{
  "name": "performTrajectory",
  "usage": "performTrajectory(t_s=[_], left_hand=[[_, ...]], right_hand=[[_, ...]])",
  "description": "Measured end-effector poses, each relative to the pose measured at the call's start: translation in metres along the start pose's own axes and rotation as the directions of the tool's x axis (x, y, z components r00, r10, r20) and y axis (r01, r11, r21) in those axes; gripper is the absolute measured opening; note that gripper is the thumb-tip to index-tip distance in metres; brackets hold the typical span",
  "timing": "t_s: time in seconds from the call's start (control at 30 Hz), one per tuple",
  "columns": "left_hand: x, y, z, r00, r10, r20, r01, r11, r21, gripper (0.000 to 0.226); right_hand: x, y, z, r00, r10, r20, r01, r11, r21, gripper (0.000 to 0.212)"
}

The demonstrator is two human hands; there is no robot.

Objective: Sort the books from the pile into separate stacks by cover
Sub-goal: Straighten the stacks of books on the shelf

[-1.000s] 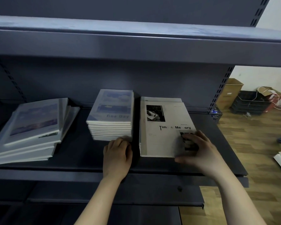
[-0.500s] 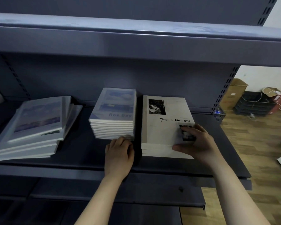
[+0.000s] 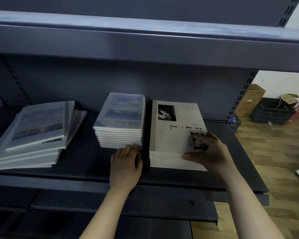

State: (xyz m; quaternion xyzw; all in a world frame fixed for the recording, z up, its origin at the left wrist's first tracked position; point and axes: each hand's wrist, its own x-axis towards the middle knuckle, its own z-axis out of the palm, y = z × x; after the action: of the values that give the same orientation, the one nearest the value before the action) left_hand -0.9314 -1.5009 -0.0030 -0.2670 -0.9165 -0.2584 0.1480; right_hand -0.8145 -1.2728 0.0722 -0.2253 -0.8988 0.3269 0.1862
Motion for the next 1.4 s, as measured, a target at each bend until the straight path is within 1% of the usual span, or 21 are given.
performTrajectory(t_s=[0.2,0.33,0.4,0.47,0.5,0.57,0.63,0.7,0.8,0.9,0.97,1.03,1.1,1.13,1.2,1.27,1.4], left_hand=[[0.000,0.001,0.000,1.000,-0.006,0.008,0.006,1.000,0.006,0.012],[0.000,0.001,-0.002,1.000,0.002,0.023,-0.002,1.000,-0.007,0.014],[-0.001,-0.001,-0.003,1.000,0.015,0.026,-0.014,1.000,-0.017,0.014],[-0.001,-0.003,-0.005,0.999,0.028,0.022,-0.027,0.999,-0.046,0.015],[-0.002,-0.004,-0.007,0.999,0.036,0.016,-0.035,0.997,-0.066,0.018],[-0.004,-0.005,-0.013,0.998,0.063,-0.018,-0.064,0.991,-0.114,0.026],[-0.006,-0.010,-0.020,0.994,0.086,-0.066,-0.095,0.984,-0.151,0.027],[-0.006,-0.017,-0.031,0.989,0.101,-0.108,-0.118,0.978,-0.170,0.026],[-0.001,-0.033,-0.051,0.975,0.102,-0.198,-0.137,0.975,-0.173,0.023],[0.006,-0.054,-0.075,0.957,0.083,-0.279,-0.128,0.981,-0.148,0.026],[0.012,-0.071,-0.093,0.954,0.075,-0.289,-0.100,0.992,-0.072,0.030],[0.019,-0.091,-0.109,0.953,0.041,-0.302,-0.039,0.999,0.013,0.033],[0.024,-0.113,-0.124,0.946,-0.027,-0.323,0.057,0.995,0.083,0.032],[0.026,-0.126,-0.130,0.940,-0.064,-0.334,0.106,0.988,0.111,0.028],[0.028,-0.150,-0.140,0.932,-0.145,-0.331,0.201,0.970,0.139,0.018],[0.029,-0.171,-0.150,0.922,-0.230,-0.310,0.284,0.949,0.139,0.019],[0.031,-0.196,-0.162,0.908,-0.304,-0.288,0.357,0.922,0.150,0.022]], right_hand=[[-0.002,-0.002,-0.001,1.000,0.023,0.007,-0.023,1.000,0.009,0.085],[-0.004,-0.004,-0.002,0.998,0.053,0.045,-0.053,0.999,-0.006,0.083],[-0.004,-0.006,-0.004,0.995,0.050,0.085,-0.045,0.997,-0.063,0.085],[-0.006,-0.009,-0.005,0.995,0.030,0.091,-0.017,0.990,-0.139,0.085],[-0.008,-0.013,-0.004,0.997,0.013,0.073,-0.002,0.989,-0.151,0.079],[-0.012,-0.022,0.000,0.999,-0.047,-0.012,0.045,0.990,-0.133,0.058],[-0.017,-0.036,0.006,0.985,-0.120,-0.121,0.112,0.991,-0.074,0.035],[-0.023,-0.053,0.015,0.974,-0.157,-0.164,0.160,0.987,0.002,0.021],[-0.030,-0.079,0.033,0.980,-0.177,-0.095,0.184,0.980,0.077,0.014],[-0.034,-0.100,0.059,0.974,-0.225,-0.006,0.223,0.962,0.159,0.012],[-0.037,-0.113,0.078,0.967,-0.249,0.061,0.233,0.953,0.192,0.012],[-0.038,-0.122,0.097,0.960,-0.254,0.121,0.228,0.954,0.193,0.013],[-0.038,-0.125,0.118,0.956,-0.249,0.155,0.229,0.964,0.137,0.013],[-0.038,-0.125,0.126,0.956,-0.239,0.167,0.224,0.969,0.100,0.013],[-0.038,-0.125,0.141,0.957,-0.222,0.184,0.216,0.975,0.057,0.015],[-0.038,-0.125,0.151,0.958,-0.220,0.185,0.217,0.975,0.038,0.016],[-0.037,-0.126,0.168,0.958,-0.228,0.173,0.234,0.972,-0.016,0.017]])
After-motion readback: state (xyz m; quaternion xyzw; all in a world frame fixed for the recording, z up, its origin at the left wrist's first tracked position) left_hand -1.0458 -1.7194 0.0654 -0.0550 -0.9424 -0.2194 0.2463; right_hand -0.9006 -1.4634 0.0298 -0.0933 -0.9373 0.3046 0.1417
